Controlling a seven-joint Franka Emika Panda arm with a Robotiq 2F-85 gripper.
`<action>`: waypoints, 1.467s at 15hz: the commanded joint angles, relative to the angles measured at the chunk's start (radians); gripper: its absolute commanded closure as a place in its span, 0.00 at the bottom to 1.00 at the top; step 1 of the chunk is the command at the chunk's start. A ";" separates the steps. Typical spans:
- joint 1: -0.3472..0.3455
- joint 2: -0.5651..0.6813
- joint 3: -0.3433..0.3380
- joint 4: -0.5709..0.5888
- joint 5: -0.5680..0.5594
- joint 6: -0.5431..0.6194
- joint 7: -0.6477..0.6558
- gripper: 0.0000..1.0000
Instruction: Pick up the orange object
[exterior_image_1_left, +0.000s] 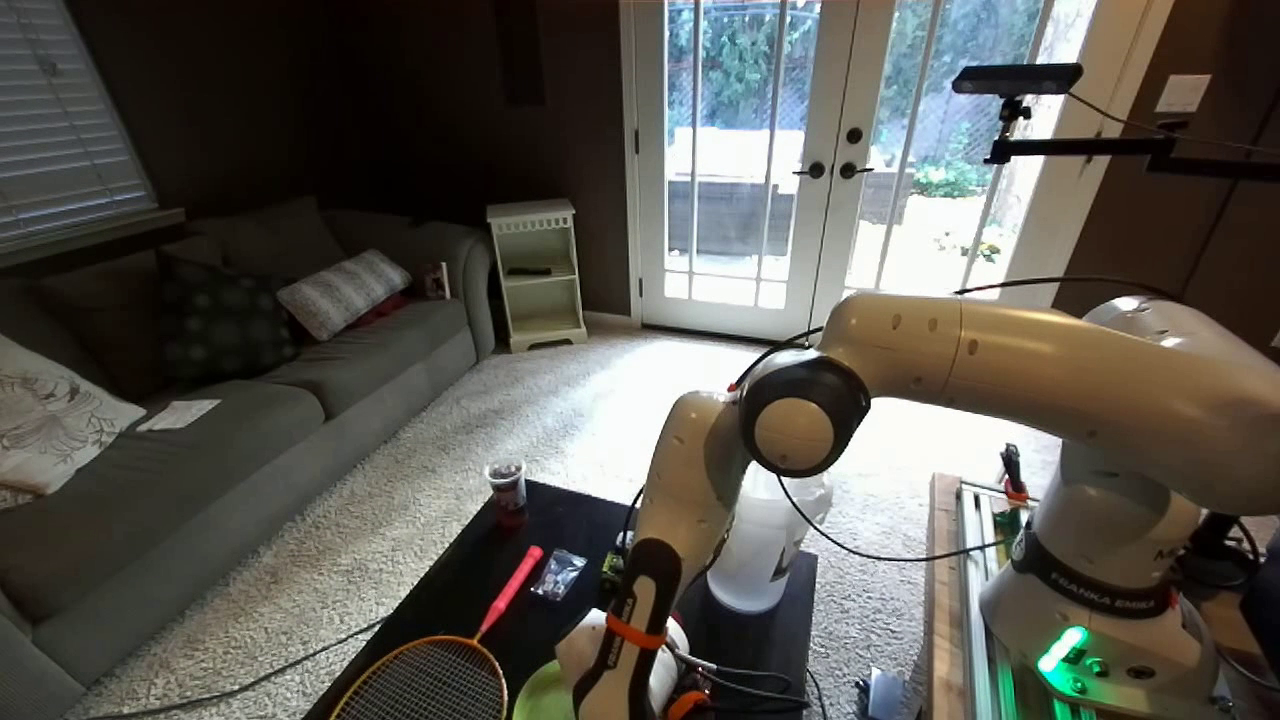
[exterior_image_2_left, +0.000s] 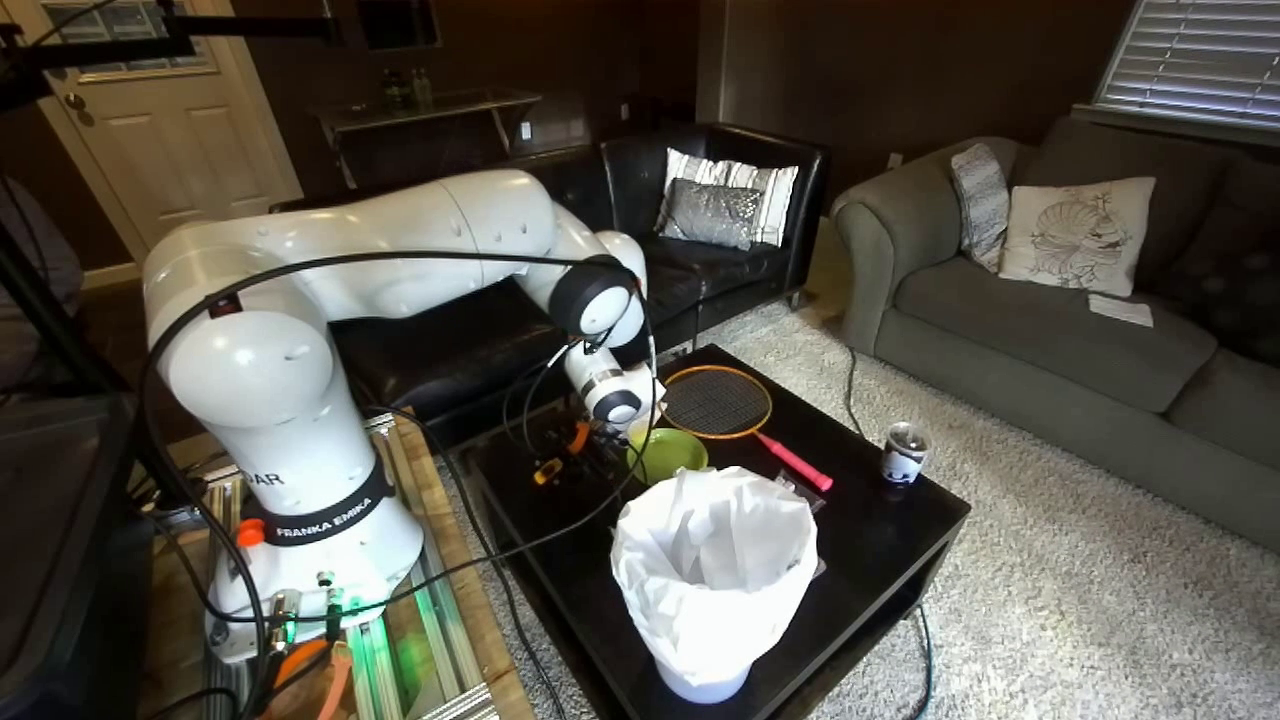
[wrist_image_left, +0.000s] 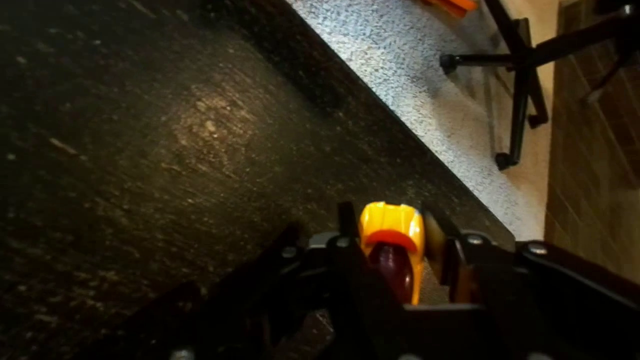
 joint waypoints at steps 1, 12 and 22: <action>-0.001 0.000 -0.014 -0.020 0.153 0.001 -0.065 0.55; 0.062 0.000 -0.047 0.008 0.286 0.019 -0.007 0.00; 0.213 -0.006 -0.044 0.033 0.293 0.073 0.204 0.00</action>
